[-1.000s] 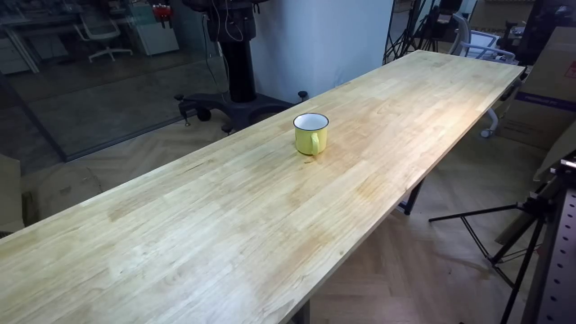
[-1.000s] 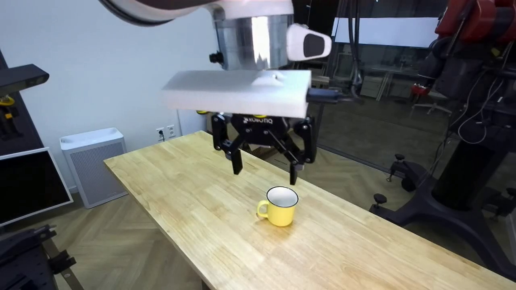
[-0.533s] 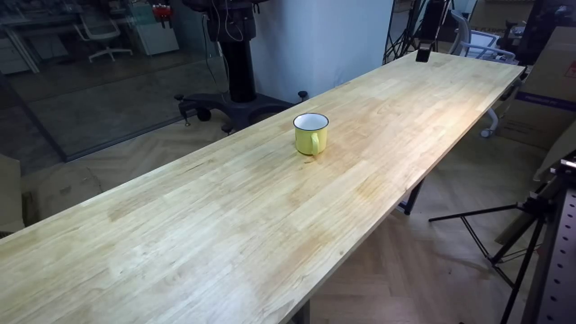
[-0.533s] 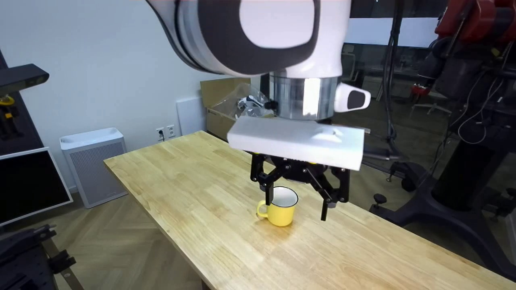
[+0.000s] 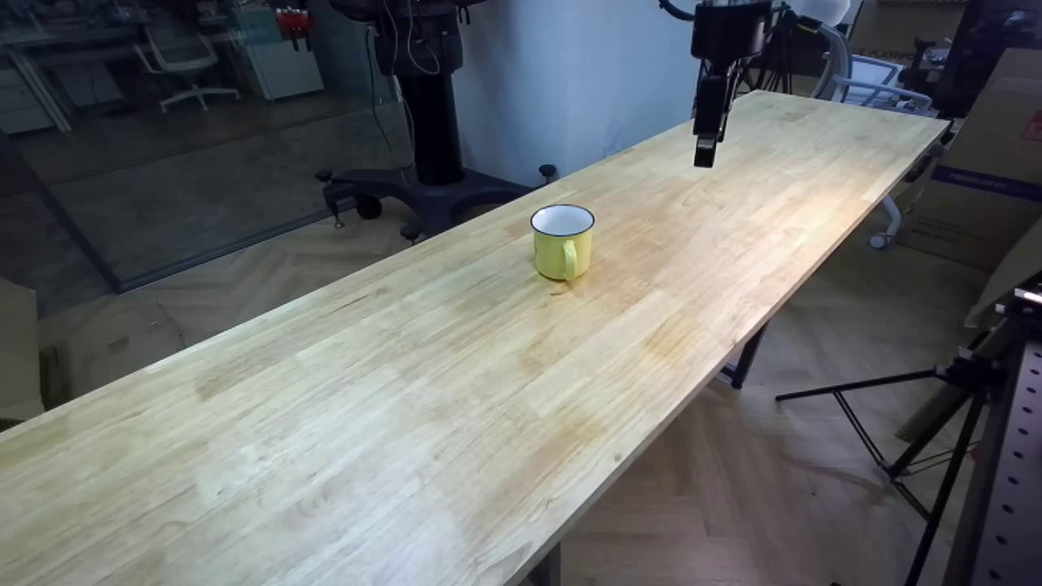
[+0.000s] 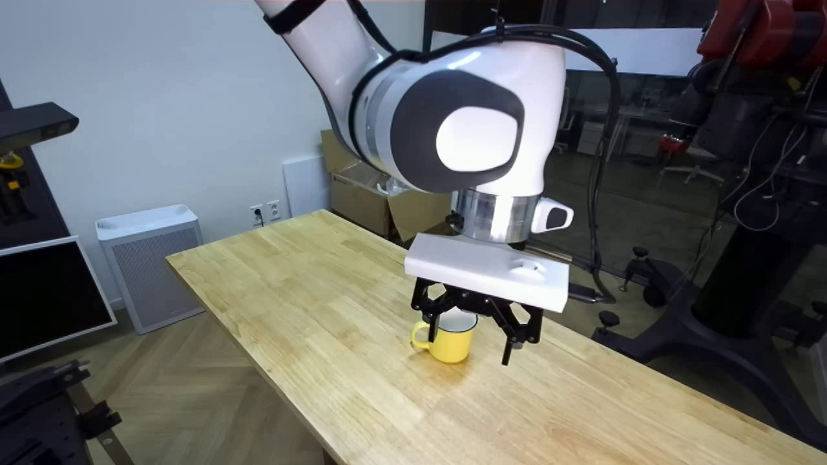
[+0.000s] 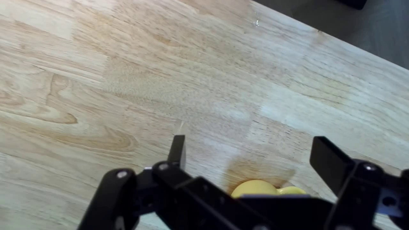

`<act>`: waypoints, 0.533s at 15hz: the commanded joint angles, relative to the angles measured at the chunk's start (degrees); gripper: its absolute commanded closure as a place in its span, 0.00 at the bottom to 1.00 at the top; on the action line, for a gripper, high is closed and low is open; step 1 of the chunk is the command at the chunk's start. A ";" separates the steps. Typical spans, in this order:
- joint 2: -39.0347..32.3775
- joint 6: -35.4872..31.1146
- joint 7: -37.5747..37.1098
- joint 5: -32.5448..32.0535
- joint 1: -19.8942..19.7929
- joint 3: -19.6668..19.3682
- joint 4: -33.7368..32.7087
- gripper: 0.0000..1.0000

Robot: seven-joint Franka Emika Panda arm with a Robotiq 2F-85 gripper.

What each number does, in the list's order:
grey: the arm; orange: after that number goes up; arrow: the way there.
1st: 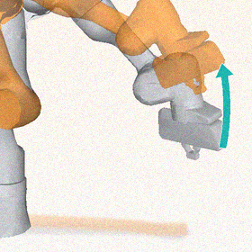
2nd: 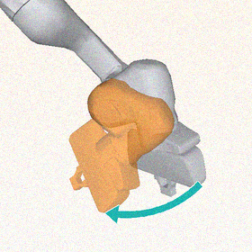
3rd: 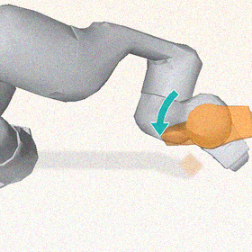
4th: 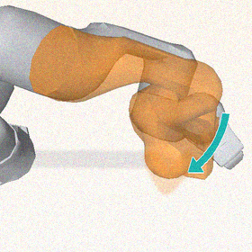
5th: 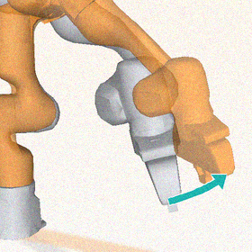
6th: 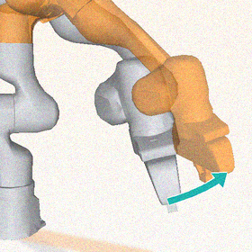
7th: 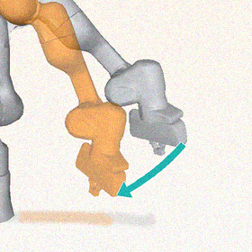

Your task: Move the mug forward

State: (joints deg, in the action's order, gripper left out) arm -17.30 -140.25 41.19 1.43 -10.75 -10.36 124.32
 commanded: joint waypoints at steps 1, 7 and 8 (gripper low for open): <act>0.12 0.17 -0.60 -0.89 -1.81 1.74 -0.21 0.00; -10.61 -25.03 0.92 1.90 -5.89 7.08 -4.11 0.00; -12.78 -28.18 0.90 3.27 -7.75 9.58 -5.25 0.00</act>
State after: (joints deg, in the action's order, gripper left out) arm -23.50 -160.37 41.31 1.91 -14.44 -5.90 123.59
